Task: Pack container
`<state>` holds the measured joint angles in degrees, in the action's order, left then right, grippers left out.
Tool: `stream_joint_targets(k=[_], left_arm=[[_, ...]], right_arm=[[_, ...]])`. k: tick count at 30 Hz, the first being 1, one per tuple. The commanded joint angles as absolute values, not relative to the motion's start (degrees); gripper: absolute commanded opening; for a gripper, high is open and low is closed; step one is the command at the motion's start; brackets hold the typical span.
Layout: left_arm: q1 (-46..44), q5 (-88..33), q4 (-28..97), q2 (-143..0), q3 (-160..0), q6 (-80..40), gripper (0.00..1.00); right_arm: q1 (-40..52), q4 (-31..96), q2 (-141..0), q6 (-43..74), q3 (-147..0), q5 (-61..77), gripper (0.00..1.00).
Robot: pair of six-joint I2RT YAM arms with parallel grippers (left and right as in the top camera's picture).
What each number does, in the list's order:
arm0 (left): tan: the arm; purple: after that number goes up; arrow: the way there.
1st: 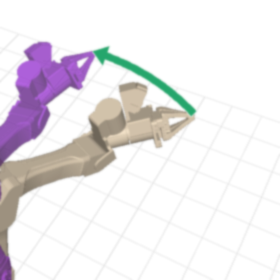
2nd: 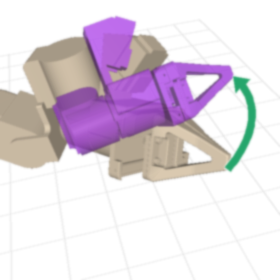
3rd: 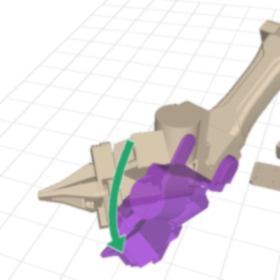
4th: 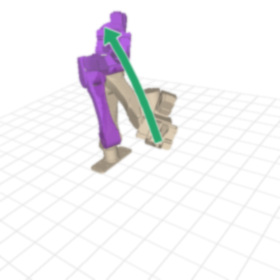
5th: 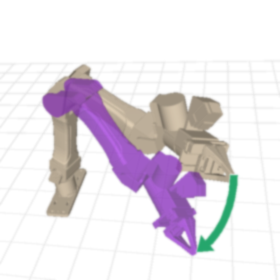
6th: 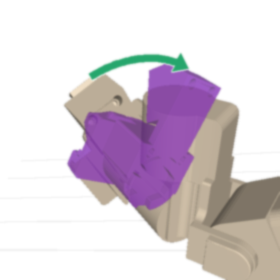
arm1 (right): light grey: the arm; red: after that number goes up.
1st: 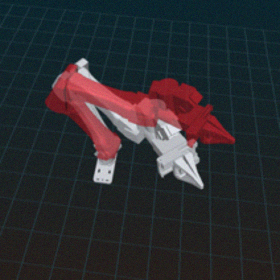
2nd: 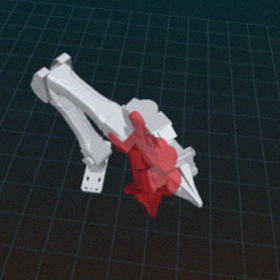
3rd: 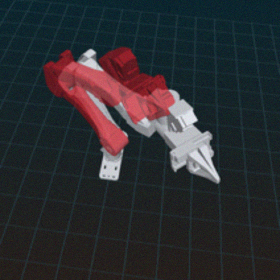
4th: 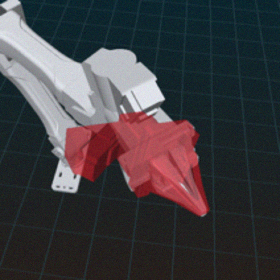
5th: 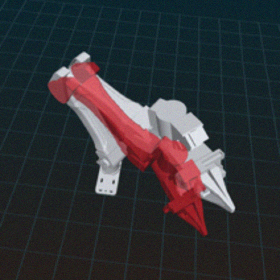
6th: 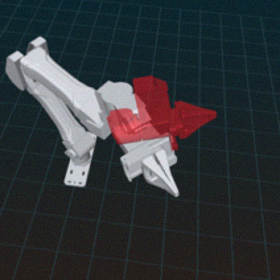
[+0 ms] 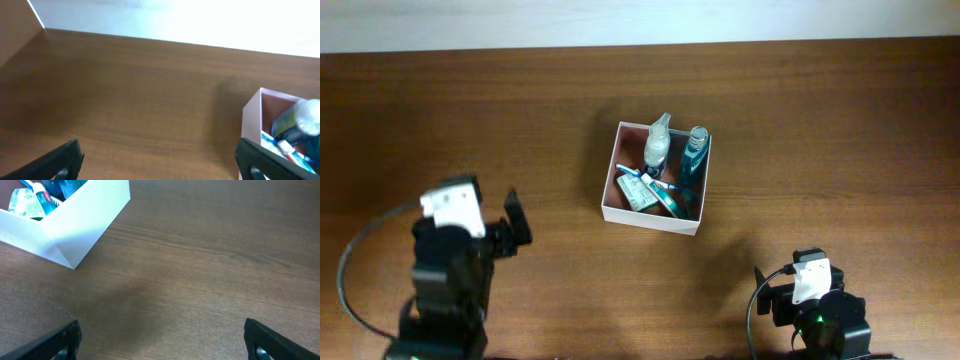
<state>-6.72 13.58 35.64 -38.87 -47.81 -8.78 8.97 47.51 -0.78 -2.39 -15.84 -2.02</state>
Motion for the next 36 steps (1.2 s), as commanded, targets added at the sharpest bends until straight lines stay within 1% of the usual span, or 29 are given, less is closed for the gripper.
stream_joint_targets(k=[1, 8, 12, 24, 36], left_arm=[[-3.68, 8.23, 32.14, -30.46, -36.40, -8.12, 0.99], [-2.35, 7.84, 31.90, -19.07, -26.44, -8.12, 0.99], [-2.33, 7.70, 31.92, -15.40, -22.94, -8.12, 0.99], [-2.33, 7.70, 31.64, -11.25, -16.27, -8.10, 0.99], [-2.35, 7.70, 28.84, -5.21, -8.03, -8.10, 1.00]], right_arm=[[8.51, 47.35, -0.19, -2.52, -15.53, -1.69, 0.99], [8.51, 47.35, -0.19, -2.52, -15.53, -1.69, 0.99], [8.51, 47.35, -0.19, -2.52, -15.53, -1.69, 0.99], [8.51, 47.35, -0.19, -2.52, -15.53, -1.69, 0.99], [8.51, 47.35, -0.19, -2.52, -15.53, -1.69, 0.99]])
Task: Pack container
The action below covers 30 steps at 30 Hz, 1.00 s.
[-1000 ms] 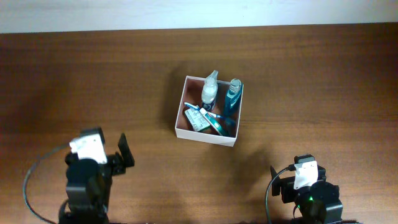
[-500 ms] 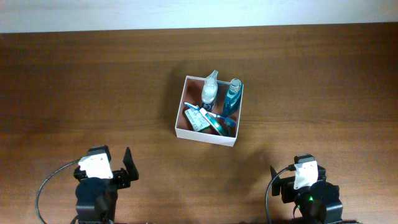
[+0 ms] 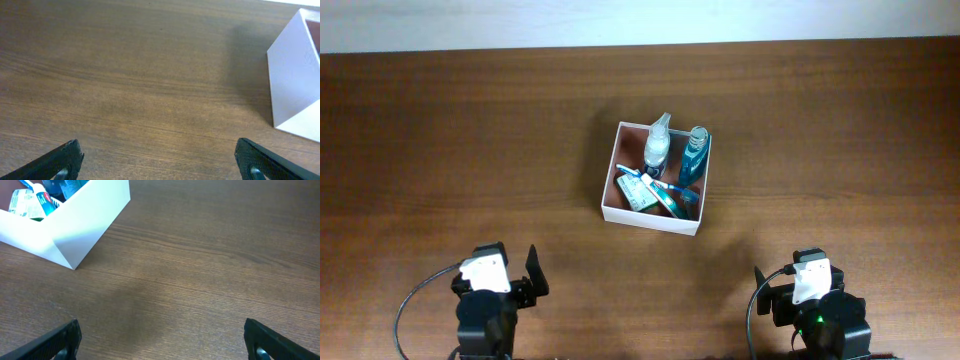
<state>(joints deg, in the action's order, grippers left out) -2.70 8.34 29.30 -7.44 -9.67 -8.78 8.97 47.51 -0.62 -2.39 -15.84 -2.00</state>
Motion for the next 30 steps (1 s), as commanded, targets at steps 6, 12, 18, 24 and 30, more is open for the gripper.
stream_joint_targets(k=[6, 12, 18, 24, 30], left_arm=[[-2.35, 7.70, 28.47, -3.62, -8.05, -8.10, 0.99], [-2.35, 7.73, 28.49, -3.55, -8.05, -8.10, 0.99], [-2.35, 7.73, 28.49, -3.57, -8.05, -8.10, 0.99], [-2.35, 7.70, 28.49, -3.57, -8.05, -8.10, 0.99], [-2.35, 7.73, 28.49, -3.57, -8.05, -8.10, 0.99]], right_arm=[[8.51, 47.35, -0.19, -2.52, -15.53, -1.72, 0.99], [8.51, 47.35, -0.19, -2.52, -15.53, -1.69, 0.99], [8.51, 47.35, -0.19, -2.52, -15.53, -1.69, 0.99], [8.51, 47.35, -0.19, -2.52, -15.53, -1.69, 0.99], [8.51, 47.35, -0.19, -2.52, -15.53, -1.72, 0.99]])
